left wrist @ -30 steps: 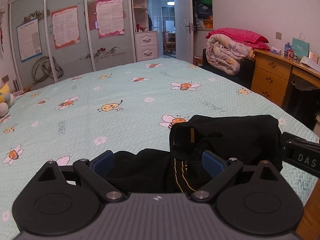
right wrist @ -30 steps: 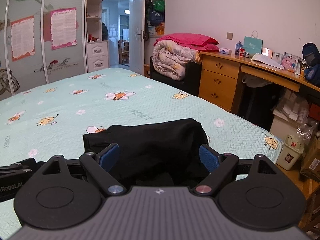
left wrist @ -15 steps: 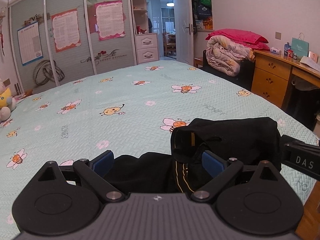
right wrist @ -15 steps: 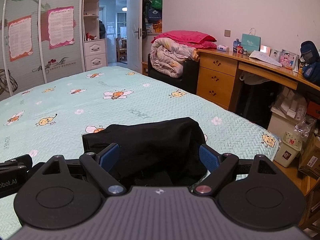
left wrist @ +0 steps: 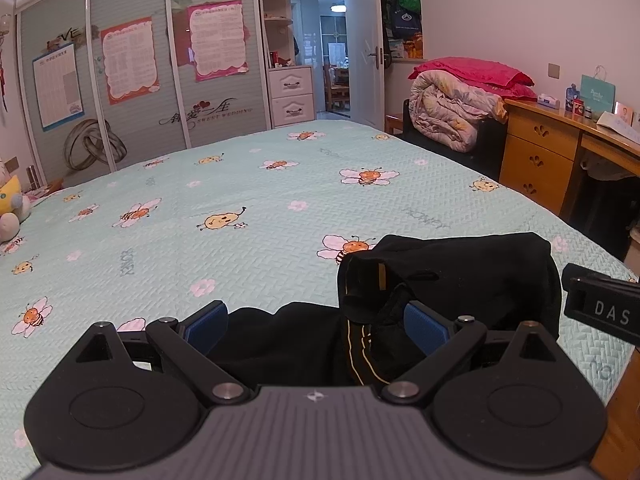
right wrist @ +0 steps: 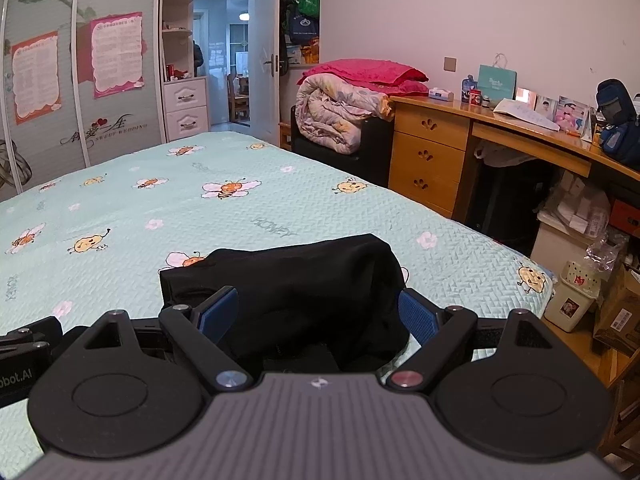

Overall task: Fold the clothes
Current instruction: 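Hold the black trousers with both grippers at the waistband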

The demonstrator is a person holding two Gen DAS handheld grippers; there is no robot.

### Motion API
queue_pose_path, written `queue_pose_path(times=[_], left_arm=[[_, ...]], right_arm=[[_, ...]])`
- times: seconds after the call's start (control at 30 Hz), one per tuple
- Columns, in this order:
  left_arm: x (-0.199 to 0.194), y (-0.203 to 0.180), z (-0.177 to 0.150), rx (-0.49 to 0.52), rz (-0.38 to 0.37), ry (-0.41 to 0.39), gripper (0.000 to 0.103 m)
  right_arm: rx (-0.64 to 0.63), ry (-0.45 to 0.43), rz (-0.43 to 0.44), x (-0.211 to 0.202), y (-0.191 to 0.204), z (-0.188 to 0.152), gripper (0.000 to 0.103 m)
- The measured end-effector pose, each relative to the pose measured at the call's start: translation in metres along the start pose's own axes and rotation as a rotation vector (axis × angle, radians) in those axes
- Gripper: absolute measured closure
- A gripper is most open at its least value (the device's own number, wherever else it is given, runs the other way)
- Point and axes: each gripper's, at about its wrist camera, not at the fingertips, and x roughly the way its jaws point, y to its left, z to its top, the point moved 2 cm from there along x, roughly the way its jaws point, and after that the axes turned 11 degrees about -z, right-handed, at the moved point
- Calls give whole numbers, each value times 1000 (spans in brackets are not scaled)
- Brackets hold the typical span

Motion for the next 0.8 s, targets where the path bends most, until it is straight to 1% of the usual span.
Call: queue_pose_path(times=[0.8], left_arm=[[4, -2, -1, 11, 3, 14, 5]], right_arm=[[-2, 14, 0, 1, 1, -1, 16]])
